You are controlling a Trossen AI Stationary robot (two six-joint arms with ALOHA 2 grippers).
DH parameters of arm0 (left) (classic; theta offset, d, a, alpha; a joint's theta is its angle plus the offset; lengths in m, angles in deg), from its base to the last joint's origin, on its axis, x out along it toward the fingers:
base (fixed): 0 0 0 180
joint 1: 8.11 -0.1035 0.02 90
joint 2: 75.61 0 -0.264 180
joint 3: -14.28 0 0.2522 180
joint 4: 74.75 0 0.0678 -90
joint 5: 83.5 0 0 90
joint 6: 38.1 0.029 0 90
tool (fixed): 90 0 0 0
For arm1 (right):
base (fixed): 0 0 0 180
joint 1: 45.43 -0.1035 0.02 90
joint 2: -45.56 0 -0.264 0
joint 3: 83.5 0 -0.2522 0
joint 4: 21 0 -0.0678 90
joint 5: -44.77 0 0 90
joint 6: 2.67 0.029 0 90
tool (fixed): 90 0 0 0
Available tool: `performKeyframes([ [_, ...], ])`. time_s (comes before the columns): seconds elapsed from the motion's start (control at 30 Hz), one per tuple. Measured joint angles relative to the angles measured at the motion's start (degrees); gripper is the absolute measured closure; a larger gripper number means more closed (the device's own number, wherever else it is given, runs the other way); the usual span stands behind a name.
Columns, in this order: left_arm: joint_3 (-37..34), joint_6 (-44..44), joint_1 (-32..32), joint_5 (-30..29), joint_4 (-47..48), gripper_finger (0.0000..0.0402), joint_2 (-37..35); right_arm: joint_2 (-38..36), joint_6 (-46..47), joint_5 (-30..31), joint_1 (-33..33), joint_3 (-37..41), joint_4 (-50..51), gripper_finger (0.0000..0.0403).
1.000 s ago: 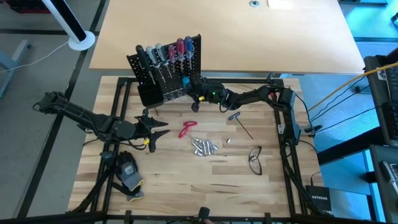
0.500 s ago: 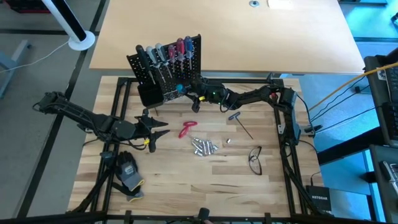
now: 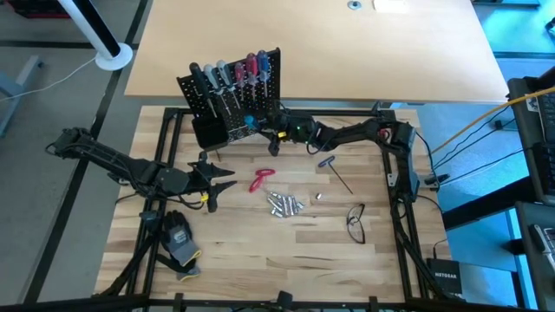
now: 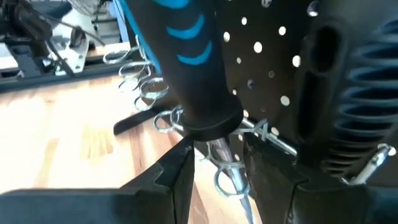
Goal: Hang tools onto peg board
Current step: Hang the blue screwdriver onto the peg board, then hang the red allen wrench onto the peg board
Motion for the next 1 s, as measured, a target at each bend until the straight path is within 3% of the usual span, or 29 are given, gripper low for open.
performKeyframes([
  [0.6, -0.02, -0.09, 0.02, 0.04, 1.80, 0.0272, 0.04, -8.59, -1.63, 3.20, -0.04, 0.20, 20.34, 0.0265],
  [0.83, -0.02, -0.17, 0.00, 0.02, 2.11, 0.0272, 0.04, -17.11, -1.37, 3.16, -0.45, 0.15, 35.59, 0.0265],
  [1.0, -0.02, -6.11, 0.89, 0.86, 10.21, 0.0272, -0.02, -24.12, 1.21, 4.24, -2.46, 0.13, 48.82, 0.0265],
])
